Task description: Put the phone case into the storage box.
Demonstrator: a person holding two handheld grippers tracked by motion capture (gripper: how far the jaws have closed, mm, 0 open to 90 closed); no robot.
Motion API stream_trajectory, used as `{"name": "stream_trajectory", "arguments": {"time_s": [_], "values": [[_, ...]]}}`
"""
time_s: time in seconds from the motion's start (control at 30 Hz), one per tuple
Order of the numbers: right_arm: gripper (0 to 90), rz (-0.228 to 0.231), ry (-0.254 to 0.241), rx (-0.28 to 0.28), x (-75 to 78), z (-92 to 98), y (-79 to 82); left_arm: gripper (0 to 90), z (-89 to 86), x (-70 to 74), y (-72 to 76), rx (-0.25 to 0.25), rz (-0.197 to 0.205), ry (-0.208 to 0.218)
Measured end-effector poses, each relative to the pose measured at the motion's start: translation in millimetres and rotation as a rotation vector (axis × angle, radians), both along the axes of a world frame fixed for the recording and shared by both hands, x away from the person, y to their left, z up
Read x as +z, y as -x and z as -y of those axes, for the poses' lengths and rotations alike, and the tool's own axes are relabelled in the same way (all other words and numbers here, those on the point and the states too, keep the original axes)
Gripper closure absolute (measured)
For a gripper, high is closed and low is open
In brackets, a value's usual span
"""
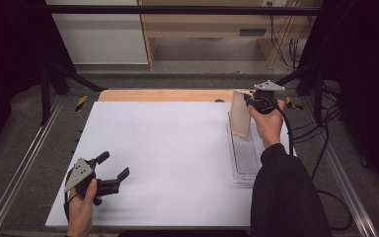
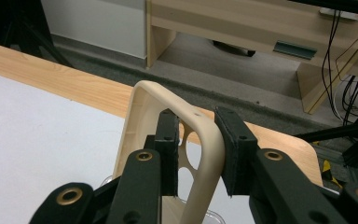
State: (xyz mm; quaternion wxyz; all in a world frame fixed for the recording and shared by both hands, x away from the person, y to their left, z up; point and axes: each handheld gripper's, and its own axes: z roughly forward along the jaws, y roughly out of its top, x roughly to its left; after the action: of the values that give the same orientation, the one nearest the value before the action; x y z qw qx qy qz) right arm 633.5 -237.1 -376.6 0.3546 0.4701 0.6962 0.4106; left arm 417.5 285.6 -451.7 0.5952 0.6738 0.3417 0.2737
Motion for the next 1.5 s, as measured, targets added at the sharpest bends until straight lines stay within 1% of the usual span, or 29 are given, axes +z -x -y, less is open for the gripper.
{"name": "stream_trajectory", "arguments": {"time_s": [0.13, 0.43, 0.47, 1.0, 1.03, 1.5], "values": [[71.1, -0.001, -0.008, -0.005, -0.7, -0.3, -0.9, 3.7, -0.5, 0.1, 0.1, 0.001, -0.001, 0.001], [70.5, -0.003, -0.006, -0.008, -1.5, -0.3, -2.6, 3.7, -0.2, -0.1, 0.0, 0.003, -0.001, -0.004], [69.8, -0.006, -0.013, -0.014, -1.8, 0.0, -2.8, 3.7, -0.5, -0.3, -0.1, 0.007, -0.003, -0.007], [65.9, -0.005, -0.022, -0.039, -4.6, 0.5, -6.5, 3.7, -0.4, -0.2, -0.1, 0.006, -0.001, -0.008], [65.3, -0.007, -0.033, -0.039, -5.0, 0.8, -6.8, 3.7, -0.3, -0.2, 0.0, 0.006, 0.0, -0.01], [63.5, -0.006, -0.049, -0.056, -7.6, 0.7, -10.5, 3.7, 0.4, -0.2, 0.4, 0.004, 0.0, -0.011]]}}
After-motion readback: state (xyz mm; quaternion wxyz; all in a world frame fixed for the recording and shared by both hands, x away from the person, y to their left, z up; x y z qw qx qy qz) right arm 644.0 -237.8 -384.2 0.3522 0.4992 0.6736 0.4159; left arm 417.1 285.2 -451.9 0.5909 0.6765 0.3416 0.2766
